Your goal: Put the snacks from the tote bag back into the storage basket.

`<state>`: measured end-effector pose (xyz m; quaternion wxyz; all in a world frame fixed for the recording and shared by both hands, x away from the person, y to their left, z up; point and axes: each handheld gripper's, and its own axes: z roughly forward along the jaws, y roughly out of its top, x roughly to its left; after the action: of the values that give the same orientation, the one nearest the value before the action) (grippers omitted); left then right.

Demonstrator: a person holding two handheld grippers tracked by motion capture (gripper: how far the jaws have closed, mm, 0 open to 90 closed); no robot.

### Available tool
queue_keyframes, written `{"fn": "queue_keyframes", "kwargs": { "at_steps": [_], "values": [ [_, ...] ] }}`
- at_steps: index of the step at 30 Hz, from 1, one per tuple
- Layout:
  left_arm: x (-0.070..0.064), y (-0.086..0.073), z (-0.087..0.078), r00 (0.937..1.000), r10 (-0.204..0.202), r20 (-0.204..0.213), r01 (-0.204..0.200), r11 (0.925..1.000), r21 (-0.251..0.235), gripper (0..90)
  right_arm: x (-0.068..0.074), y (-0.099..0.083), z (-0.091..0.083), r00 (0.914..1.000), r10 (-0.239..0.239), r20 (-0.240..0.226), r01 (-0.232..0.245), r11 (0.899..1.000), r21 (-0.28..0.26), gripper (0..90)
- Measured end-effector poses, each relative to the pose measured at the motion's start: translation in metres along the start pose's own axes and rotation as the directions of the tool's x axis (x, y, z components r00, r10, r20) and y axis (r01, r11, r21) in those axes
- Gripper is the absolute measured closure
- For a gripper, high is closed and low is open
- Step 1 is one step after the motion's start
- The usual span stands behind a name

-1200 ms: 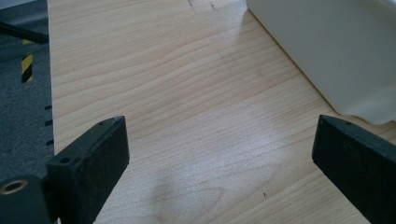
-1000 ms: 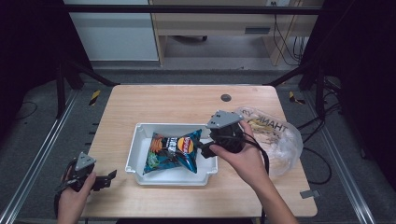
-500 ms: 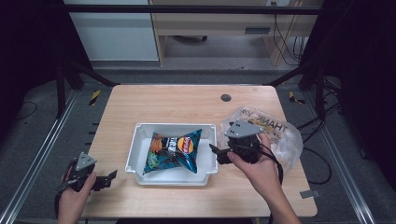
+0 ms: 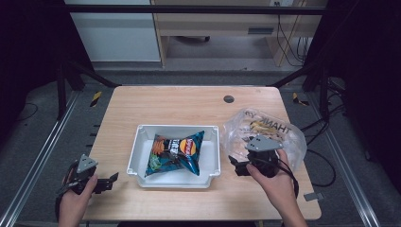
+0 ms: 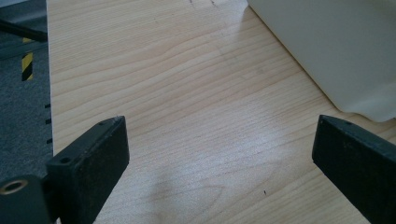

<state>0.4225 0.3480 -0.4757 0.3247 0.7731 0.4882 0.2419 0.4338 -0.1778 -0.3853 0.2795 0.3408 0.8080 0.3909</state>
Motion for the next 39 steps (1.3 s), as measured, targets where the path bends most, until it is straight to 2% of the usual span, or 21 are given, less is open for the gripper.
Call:
{"fn": "queue_keyframes", "kwargs": {
  "at_steps": [12, 19, 32, 36, 39],
  "values": [
    [0.000, 0.000, 0.000, 1.0000, 0.005, -0.001, -0.005, 1.0000, 0.004, 3.6, -0.010, -0.045, 0.006, 0.9988, 0.044, 0.022, -0.045, 0.997, 0.061, 9.0],
    [0.000, 0.000, 0.000, 1.0000, 0.006, -0.003, -0.006, 1.0000, 0.005, 3.6, -0.014, -0.064, 0.009, 0.9979, 0.059, 0.027, -0.061, 0.994, 0.088, 9.0],
    [-0.001, 0.000, 0.000, 1.0000, 0.007, -0.003, -0.007, 1.0000, 0.003, 3.6, -0.007, -0.085, 0.020, 0.9998, -0.005, 0.019, 0.002, 0.985, 0.170, 9.1],
    [-0.001, 0.001, 0.000, 1.0000, 0.008, -0.003, -0.008, 1.0000, -0.003, 3.6, -0.003, -0.093, 0.024, 0.9997, -0.026, -0.005, 0.026, 0.977, 0.213, 9.2],
    [-0.002, 0.003, 0.000, 0.9999, 0.013, 0.002, -0.013, 0.9999, -0.006, 3.6, -0.002, -0.092, 0.022, 0.9998, -0.018, 0.011, 0.016, 0.979, 0.202, 9.1]
  ]
}}
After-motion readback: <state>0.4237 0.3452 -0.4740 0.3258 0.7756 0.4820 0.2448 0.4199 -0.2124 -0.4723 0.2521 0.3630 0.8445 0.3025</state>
